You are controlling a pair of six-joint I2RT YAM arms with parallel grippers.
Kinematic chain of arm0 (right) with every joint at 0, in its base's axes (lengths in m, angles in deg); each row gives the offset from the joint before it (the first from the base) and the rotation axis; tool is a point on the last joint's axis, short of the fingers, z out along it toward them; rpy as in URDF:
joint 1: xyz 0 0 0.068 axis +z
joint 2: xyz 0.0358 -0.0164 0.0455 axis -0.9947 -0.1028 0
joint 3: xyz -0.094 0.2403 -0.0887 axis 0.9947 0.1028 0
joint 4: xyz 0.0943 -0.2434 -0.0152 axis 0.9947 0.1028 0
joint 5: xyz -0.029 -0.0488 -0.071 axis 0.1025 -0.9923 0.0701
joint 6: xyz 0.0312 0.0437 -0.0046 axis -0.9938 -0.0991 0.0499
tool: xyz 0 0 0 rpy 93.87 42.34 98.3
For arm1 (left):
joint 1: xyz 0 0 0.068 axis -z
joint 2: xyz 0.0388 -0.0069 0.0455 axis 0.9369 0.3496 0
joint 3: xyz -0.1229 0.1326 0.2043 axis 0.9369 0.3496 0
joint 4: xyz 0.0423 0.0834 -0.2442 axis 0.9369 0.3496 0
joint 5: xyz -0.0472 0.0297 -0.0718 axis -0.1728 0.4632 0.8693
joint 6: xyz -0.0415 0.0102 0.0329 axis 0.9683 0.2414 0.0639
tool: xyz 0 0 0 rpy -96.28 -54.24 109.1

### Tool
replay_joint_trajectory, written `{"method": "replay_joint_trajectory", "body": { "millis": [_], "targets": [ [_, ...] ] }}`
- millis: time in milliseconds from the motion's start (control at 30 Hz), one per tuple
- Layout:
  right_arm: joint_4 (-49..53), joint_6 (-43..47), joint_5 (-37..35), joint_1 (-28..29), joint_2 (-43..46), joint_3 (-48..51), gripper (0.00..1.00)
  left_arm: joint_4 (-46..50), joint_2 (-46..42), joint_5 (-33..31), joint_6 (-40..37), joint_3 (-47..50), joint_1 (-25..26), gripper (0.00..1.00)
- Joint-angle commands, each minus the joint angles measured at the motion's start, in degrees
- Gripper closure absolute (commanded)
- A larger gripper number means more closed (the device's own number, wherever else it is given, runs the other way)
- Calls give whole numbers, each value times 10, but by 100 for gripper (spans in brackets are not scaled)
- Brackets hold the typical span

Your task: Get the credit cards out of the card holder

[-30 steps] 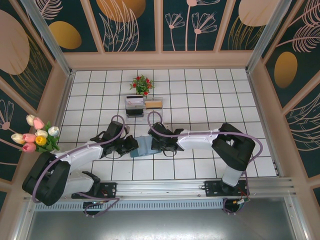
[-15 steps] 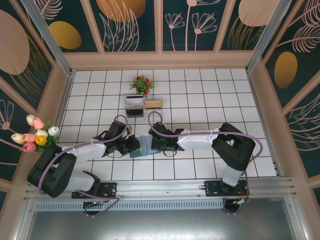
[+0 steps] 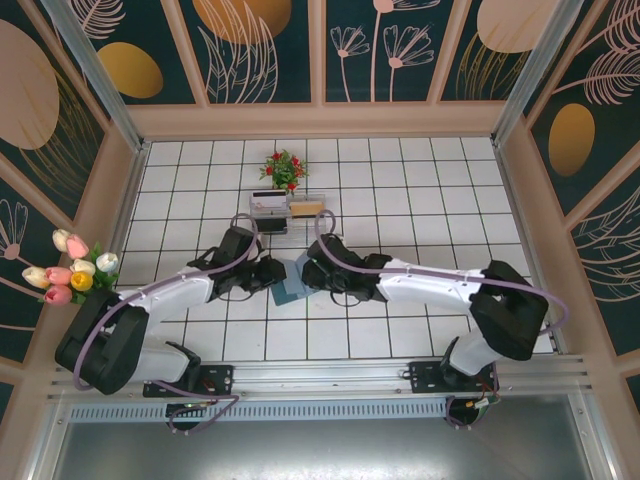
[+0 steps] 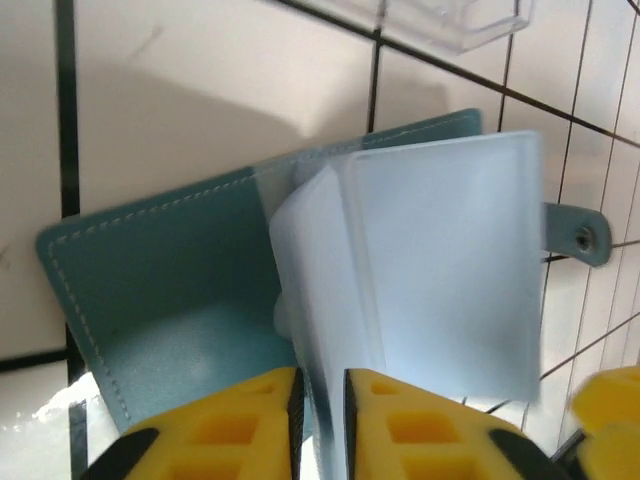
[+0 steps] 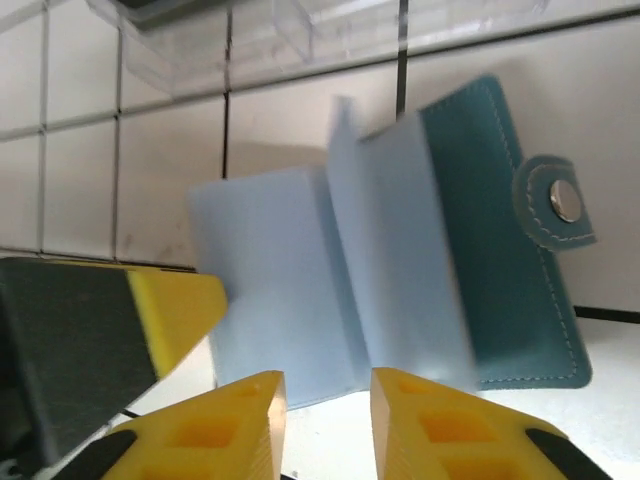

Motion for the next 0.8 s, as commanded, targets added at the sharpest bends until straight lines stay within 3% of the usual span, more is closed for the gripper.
{"method": "replay_joint_trajectory", "body": {
  "millis": [0, 200, 333, 367, 433, 467, 633, 767],
  "targets": [
    [21, 11, -30, -20, 39, 10, 64, 87, 4, -71, -41, -46, 2, 64],
    [19, 80, -53, -73, 108, 7, 50, 185, -30, -200, -77, -133, 0, 35],
    [29, 162, -142, -114, 156, -7, 40, 223, -59, -315, -85, -172, -7, 18],
    [21, 196, -177, -123, 169, -7, 36, 226, -68, -349, -84, -179, -11, 13],
    [2, 252, -218, -148, 192, -5, 19, 223, -85, -403, -91, -182, -20, 4],
    [-8, 274, -227, -166, 201, -4, 3, 219, -92, -431, -95, -182, -27, 2],
    [-71, 359, -253, -252, 232, 23, 1, 184, -114, -579, -113, -161, -70, 1],
    [-146, 426, -247, -328, 247, 81, 1, 45, -163, -643, -196, -79, -75, 2]
  ]
}}
